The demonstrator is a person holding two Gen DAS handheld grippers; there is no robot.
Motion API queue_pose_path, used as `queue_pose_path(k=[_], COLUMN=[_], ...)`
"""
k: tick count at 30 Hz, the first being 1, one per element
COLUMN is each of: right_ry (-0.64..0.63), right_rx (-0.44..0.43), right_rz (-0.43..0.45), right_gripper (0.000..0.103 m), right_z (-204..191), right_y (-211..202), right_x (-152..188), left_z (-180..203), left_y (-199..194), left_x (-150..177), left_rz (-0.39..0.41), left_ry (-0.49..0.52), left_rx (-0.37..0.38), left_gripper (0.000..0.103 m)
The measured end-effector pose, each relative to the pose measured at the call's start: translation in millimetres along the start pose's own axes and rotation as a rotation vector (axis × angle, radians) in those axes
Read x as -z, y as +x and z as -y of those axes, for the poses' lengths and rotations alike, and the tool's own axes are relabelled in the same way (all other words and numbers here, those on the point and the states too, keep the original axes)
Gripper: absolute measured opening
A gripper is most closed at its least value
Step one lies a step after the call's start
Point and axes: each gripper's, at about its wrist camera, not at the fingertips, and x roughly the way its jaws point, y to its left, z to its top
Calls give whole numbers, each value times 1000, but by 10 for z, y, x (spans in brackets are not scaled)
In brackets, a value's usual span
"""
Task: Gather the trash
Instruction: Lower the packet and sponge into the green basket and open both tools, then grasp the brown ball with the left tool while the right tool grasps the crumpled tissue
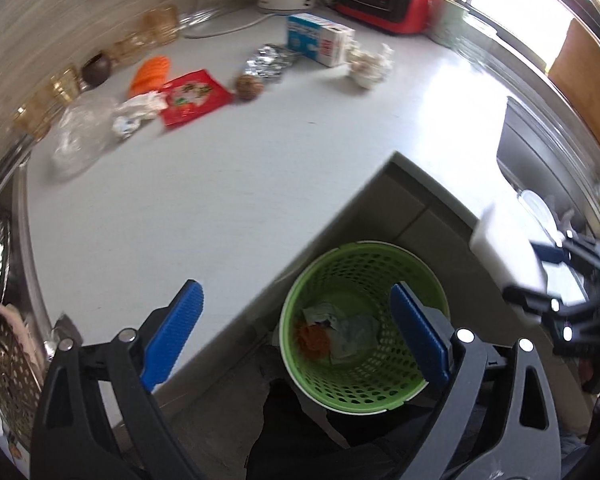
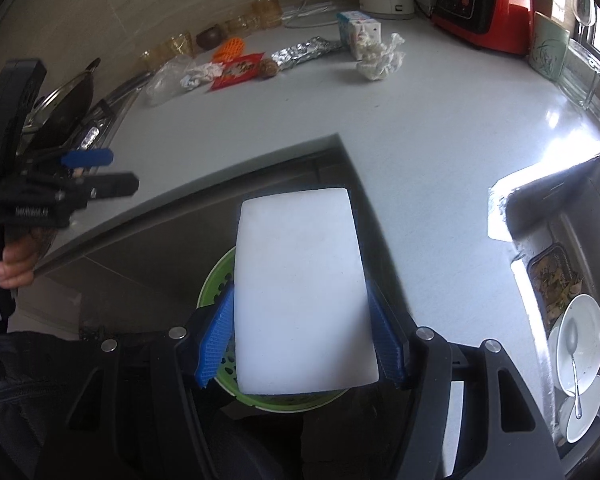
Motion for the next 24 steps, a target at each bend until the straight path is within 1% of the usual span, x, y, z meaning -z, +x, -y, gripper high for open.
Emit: queue_pose_path(k=[4,5,6,8,9,14,17,19,21,24], right_ry=[-34,-41,-49,-61,-62,-46,-31,-19,-4,16], right_rx=[-17,-18,-16,-3,-3,-1,8,13,15,37], right_rz=[-30,-36,-43,-43,-42,-25,-2,22,48,84], right_gripper=[64,69,78,85,87,88,88,88,91,92], right_z=[-165,-193,-226,-293,-305,-344,-354,-362,-368,-358], right_y=[56,72,87,102,104,121,147,147,147,147], right_x=[40,48,54,51,36,-71,-195,-295,-406,-554], left_z=[-102,-123,-156,-195,-211,-305,-346,-359,-371,-417], left_y=[0,4,2,-4,-9,-18,-25,-29,-40,-35], left_x=[-20,-32,-39,-58,-60,-92,-121,-149,-180,-277], left_rz=[4,5,7,9,10,19,26,33,43,59], left_ry=[-13,-14,-17,-24,-26,-32,-36,-30,-27,-24], left_rx=[-7,-8,-8,-4,-3,3,13,16,15,24], left_gripper=[90,90,90,90,90,90,90,90,90,90])
